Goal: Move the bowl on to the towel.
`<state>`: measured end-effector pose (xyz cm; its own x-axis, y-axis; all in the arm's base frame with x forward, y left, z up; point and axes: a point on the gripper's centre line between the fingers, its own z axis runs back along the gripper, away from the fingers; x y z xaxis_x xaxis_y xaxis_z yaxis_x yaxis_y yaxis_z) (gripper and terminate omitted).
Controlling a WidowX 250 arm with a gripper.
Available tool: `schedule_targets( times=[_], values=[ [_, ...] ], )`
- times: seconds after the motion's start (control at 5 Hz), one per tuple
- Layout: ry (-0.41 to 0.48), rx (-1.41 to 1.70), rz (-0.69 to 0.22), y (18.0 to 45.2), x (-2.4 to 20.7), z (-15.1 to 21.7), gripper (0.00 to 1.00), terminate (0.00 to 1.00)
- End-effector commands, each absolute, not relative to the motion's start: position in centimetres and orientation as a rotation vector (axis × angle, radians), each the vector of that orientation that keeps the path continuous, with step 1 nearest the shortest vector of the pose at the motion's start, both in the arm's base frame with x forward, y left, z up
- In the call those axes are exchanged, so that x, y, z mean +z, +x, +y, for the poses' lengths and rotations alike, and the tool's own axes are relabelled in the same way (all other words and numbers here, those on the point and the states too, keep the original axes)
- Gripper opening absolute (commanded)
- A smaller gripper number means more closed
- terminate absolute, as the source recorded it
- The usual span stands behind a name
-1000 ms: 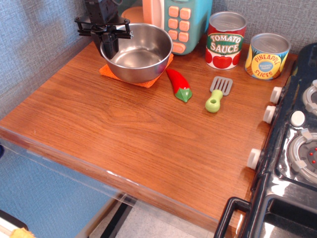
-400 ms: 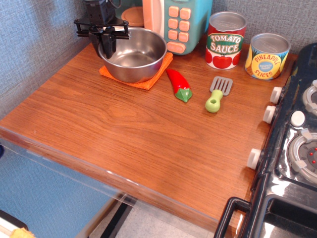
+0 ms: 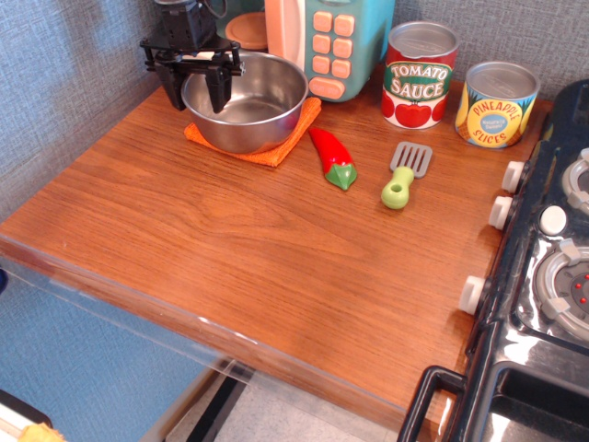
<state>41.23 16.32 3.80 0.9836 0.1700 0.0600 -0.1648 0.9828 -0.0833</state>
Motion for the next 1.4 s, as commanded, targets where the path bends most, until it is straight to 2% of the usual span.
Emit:
schedule_targets(
  times=[0.0, 0.2, 0.6, 0.8, 1.0, 1.2],
  values=[
    [-0.023, 0.099, -0.308, 40.1, 13.6, 14.6, 1.00, 0.00],
    [0.004, 0.078, -0.309, 37.7, 13.9, 13.0, 1.00, 0.00],
    [0.014, 0.006, -0.198, 32.4, 10.4, 10.4, 1.00, 0.00],
    [0.038, -0.019, -0.180, 31.4, 9.6, 10.2, 1.00, 0.00],
    [0.001, -0.039, -0.189, 31.0, 9.3, 10.3, 1.00, 0.00],
    [0.001, -0.039, -0.189, 31.0, 9.3, 10.3, 1.00, 0.00]
  ],
)
